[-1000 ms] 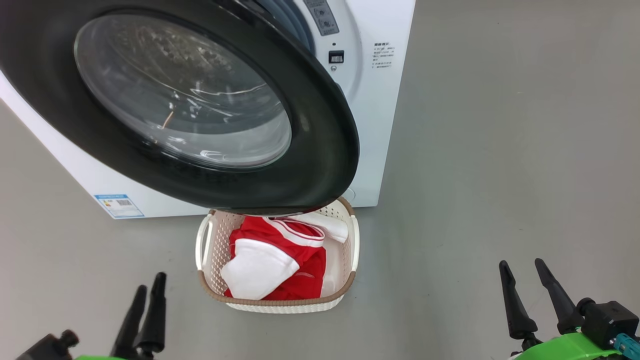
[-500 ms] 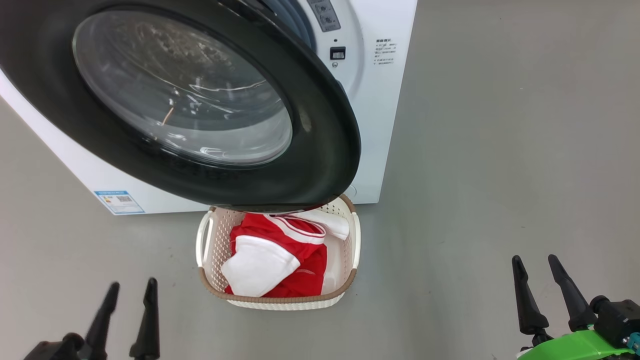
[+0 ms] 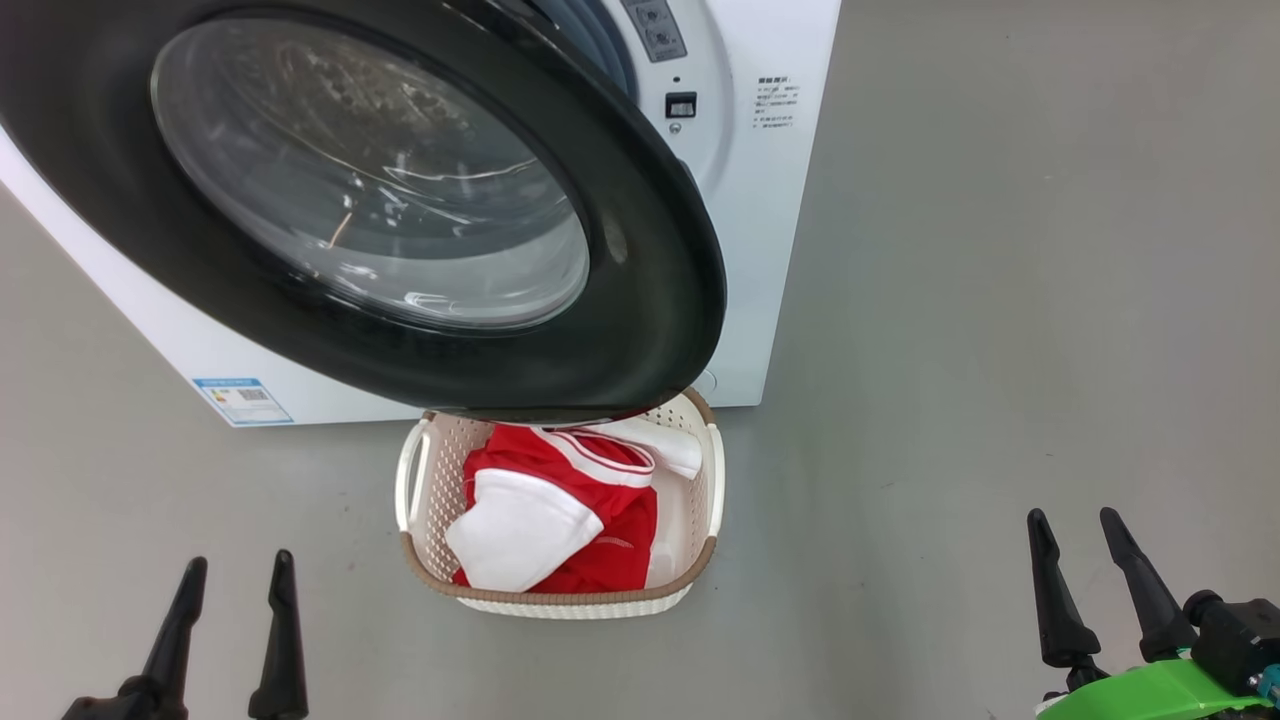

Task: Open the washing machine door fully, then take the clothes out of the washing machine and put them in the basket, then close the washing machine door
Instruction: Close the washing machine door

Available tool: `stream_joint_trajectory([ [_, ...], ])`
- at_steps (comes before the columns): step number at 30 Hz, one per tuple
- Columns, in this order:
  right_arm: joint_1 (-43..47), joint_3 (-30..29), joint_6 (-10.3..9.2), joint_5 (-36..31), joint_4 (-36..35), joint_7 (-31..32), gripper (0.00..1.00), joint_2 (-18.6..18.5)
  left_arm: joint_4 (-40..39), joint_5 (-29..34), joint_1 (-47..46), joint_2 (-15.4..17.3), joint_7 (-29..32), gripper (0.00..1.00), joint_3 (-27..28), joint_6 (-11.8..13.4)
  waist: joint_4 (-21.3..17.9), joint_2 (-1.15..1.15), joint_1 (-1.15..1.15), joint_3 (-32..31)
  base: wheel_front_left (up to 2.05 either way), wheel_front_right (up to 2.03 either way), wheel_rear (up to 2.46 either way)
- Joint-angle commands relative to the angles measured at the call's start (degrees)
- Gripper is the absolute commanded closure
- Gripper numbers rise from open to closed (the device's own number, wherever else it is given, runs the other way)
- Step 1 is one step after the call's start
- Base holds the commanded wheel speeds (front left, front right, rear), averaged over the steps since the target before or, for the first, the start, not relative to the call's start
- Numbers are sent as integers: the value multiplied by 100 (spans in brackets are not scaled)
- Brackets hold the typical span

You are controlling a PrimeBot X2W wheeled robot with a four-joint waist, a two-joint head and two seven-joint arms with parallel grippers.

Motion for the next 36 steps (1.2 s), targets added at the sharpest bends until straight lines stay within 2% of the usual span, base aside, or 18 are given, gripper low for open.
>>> stream_joint_trajectory([
  [1, -3, 117, 28, 16, -147, -37, 0, -55, -157, 62, -75, 52, -69, 0, 219, -31, 5, 0, 0, 6, 0, 0, 0],
  [13, -54, 180, 28, -12, -137, -37, 0, -62, -188, 64, -102, 13, -69, 0, 214, -31, 56, 0, 0, -1, 0, 0, 0],
  [14, -63, 198, 28, -11, -135, -37, 45, -63, -179, 62, -102, 11, -69, 0, 197, -31, 72, 0, 0, -6, 0, 0, 0],
  [15, -78, 227, 28, -9, -132, -37, 86, -70, -172, 60, -103, 9, -69, 0, 176, -31, 92, 0, 0, -11, 0, 0, 0],
  [16, -96, 272, 28, -6, -127, -37, 100, -81, -163, 52, -103, 7, -69, 0, 148, -31, 119, 0, 0, -17, 0, 0, 0],
  [24, -484, 721, 28, 27, -62, -37, 100, -140, -5, -316, -110, 2, -69, 0, -143, -31, 446, 0, 0, -52, 0, 0, 0],
  [36, -1804, 1632, 28, 114, 101, -37, 100, -366, 76, -624, -140, 1, -69, 0, -381, -31, 1040, 0, 0, 68, 0, 0, 0],
])
